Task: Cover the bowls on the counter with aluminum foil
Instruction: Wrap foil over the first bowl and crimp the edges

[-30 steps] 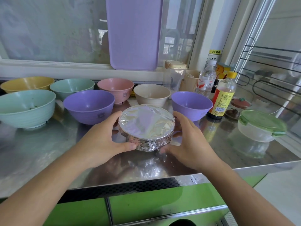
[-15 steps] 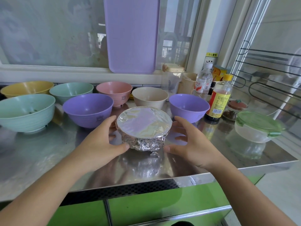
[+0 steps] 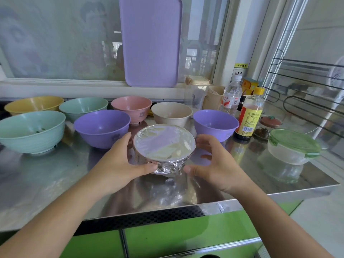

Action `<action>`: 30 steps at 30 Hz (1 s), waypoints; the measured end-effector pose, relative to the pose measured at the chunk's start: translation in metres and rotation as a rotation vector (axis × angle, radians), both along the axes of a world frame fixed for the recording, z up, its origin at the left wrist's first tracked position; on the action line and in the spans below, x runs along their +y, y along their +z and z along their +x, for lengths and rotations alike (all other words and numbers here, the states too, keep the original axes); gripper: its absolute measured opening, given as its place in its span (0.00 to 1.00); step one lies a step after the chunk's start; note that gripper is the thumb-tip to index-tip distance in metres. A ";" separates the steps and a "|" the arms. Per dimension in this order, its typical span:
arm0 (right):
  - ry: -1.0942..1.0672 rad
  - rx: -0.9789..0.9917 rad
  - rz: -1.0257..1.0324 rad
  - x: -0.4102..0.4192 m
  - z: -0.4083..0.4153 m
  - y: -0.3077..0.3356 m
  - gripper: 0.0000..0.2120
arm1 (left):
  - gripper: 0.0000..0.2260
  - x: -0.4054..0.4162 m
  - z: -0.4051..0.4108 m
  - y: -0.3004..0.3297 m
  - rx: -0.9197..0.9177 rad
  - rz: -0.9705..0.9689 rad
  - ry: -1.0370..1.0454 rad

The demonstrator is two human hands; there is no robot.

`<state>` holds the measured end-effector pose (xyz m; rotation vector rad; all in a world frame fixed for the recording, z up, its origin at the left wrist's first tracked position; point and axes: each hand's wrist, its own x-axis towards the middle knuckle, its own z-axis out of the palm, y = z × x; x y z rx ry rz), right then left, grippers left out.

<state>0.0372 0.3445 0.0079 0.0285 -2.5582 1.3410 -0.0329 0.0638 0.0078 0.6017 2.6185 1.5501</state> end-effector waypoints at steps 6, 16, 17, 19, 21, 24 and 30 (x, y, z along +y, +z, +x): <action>0.155 0.013 -0.063 -0.005 -0.005 0.008 0.35 | 0.37 0.017 0.017 0.006 0.126 -0.039 0.000; 0.034 0.045 -0.200 0.002 -0.001 0.004 0.25 | 0.40 0.018 0.011 0.012 0.015 0.025 -0.059; 0.033 0.037 -0.238 0.005 -0.002 0.006 0.23 | 0.42 0.018 0.012 0.012 0.018 0.019 -0.060; 0.048 0.009 -0.294 0.007 -0.005 0.013 0.28 | 0.49 0.018 0.014 0.010 0.049 -0.020 -0.018; 0.107 -0.038 -0.329 0.006 -0.008 0.020 0.35 | 0.60 0.023 0.021 0.011 0.095 -0.094 0.040; 0.283 -0.082 -0.373 0.000 -0.014 0.023 0.20 | 0.44 0.032 0.026 0.010 0.178 -0.101 0.052; 0.258 -0.013 -0.447 0.003 -0.011 0.014 0.17 | 0.32 0.027 0.018 0.010 0.169 -0.016 0.017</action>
